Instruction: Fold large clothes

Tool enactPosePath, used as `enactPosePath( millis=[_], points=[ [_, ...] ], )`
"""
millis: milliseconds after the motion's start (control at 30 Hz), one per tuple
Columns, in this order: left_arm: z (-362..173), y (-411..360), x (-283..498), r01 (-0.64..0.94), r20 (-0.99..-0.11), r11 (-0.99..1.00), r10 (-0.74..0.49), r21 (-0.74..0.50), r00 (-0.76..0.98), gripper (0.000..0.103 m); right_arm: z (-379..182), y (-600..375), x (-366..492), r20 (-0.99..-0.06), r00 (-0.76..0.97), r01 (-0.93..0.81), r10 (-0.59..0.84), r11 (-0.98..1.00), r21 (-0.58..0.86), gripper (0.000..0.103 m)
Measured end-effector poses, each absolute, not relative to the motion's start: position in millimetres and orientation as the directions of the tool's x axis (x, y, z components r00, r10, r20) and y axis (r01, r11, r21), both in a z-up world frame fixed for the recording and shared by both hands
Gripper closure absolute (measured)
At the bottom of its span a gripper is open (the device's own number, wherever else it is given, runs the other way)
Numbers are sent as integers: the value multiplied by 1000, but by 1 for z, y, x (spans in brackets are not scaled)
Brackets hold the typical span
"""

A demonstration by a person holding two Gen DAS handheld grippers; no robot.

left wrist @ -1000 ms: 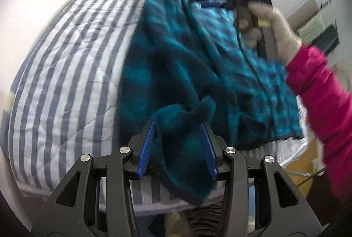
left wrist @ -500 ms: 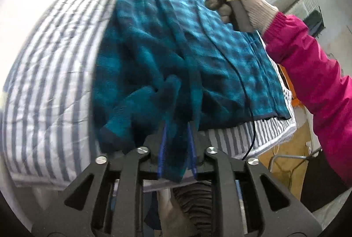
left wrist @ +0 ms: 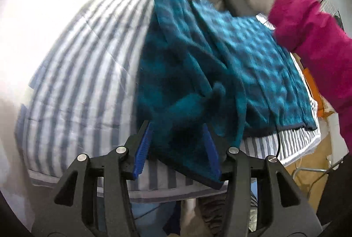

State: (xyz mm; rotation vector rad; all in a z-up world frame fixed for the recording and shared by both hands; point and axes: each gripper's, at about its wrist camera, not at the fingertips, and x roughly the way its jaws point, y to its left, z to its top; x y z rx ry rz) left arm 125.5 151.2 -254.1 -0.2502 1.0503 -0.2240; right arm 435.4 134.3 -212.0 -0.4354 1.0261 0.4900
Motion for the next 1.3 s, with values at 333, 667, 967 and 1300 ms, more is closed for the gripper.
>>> enactPosePath(
  millis=[333, 667, 967, 1300],
  points=[
    [-272, 154, 140, 94, -847, 934, -353, -345, 398, 100, -218, 126, 440, -893, 438, -549, 107, 818, -171, 98],
    [-239, 176, 114, 73, -774, 897, -414, -435, 479, 103, -154, 94, 457, -840, 503, -494, 202, 865, -88, 100],
    [-276, 187, 133, -43, -871, 955, -249, -294, 423, 100, -194, 122, 501, -858, 458, -501, 234, 865, -31, 86],
    [-237, 169, 122, 27, -808, 973, -205, -228, 553, 71, -191, 37, 502, -843, 466, -390, 268, 918, 76, 58]
  ],
)
